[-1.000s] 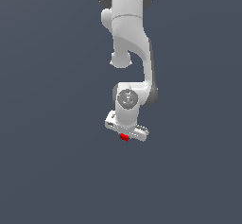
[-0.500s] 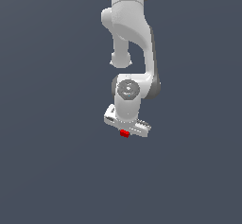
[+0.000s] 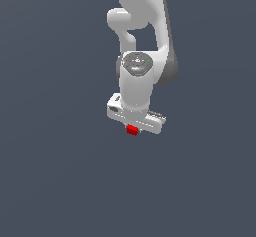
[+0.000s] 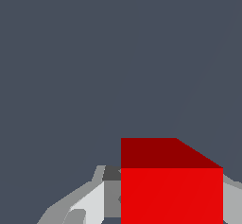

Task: Lift up the red cube by 0.2 meters.

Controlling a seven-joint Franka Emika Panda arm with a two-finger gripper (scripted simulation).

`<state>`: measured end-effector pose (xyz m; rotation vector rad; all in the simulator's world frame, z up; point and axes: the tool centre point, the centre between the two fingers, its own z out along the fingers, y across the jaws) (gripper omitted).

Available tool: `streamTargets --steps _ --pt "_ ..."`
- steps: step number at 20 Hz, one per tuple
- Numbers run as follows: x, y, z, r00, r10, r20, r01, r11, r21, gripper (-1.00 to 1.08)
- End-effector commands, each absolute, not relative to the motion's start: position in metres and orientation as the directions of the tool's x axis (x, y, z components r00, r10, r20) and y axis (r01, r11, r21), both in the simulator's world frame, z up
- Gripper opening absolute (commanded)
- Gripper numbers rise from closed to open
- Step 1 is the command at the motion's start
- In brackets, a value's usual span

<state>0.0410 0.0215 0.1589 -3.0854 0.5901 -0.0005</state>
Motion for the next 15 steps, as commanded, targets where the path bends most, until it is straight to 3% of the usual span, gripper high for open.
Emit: streamTargets --steps 1,8,15 --pt "0.041 0.021 0.182 0.929 -0.369 0.000 -0.369 -0.929 0.000 -1.00" --pt "0.042 0.021 0.223 0.929 -0.369 0.000 -0.369 -0.929 0.000 -1.00" --pt "0.044 0.021 0.230 0.929 -0.369 0.000 -0.369 -0.929 0.000 -1.00"
